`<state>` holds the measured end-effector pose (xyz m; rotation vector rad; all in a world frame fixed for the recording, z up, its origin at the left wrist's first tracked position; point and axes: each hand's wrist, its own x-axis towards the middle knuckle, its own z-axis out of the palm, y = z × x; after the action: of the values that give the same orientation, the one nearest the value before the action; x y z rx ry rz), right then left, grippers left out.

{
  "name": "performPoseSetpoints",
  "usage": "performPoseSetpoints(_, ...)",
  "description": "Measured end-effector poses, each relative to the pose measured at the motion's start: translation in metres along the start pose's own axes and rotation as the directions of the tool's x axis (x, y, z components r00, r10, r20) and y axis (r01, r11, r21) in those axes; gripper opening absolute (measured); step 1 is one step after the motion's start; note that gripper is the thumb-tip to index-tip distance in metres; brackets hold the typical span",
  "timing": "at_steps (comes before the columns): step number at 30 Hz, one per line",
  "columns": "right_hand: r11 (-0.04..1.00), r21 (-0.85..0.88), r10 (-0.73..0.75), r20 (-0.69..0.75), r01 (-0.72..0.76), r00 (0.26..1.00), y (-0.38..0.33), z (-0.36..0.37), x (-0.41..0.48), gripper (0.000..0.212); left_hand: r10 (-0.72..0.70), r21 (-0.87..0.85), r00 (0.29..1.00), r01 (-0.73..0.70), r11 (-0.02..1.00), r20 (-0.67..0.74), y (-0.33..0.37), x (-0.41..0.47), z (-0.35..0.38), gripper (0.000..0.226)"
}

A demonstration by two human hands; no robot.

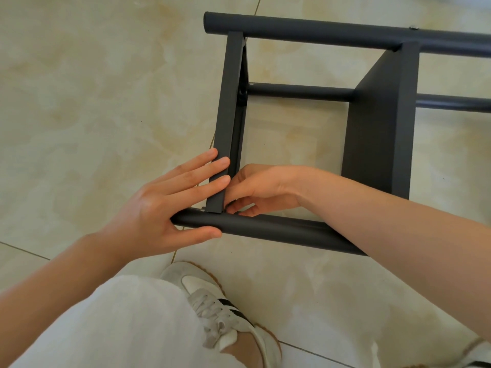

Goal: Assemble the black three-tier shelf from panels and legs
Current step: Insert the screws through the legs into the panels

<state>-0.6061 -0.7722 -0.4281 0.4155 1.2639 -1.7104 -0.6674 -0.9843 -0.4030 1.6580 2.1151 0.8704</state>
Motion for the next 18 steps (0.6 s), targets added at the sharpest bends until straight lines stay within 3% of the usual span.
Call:
performPoseSetpoints(5,1.0,-0.018,0.016,0.044,-0.015,0.999,-0.0025,-0.0051,-0.0026,0.01,-0.004,0.0,1.0,0.004,1.0,0.003,0.0,-0.0002,0.0007,0.066)
performPoseSetpoints(10,1.0,-0.023,0.004,0.006,-0.004,1.0,-0.0021,-0.0007,0.0027,0.009,-0.005,-0.005,1.0,0.005,1.0,-0.001,-0.0008,-0.0003,0.0018,0.066)
performPoseSetpoints(15,0.999,0.053,0.004,0.075,-0.008,0.997,-0.0005,-0.0065,-0.0024,0.014,-0.001,-0.014,1.0,0.001,1.0,-0.004,-0.0007,0.0,0.0024,0.066)
performPoseSetpoints(18,1.0,0.008,0.018,0.067,-0.018,0.998,-0.0026,-0.0069,-0.0032,0.01,0.001,-0.02,1.0,-0.001,1.0,-0.007,0.0001,0.0004,0.003,0.066)
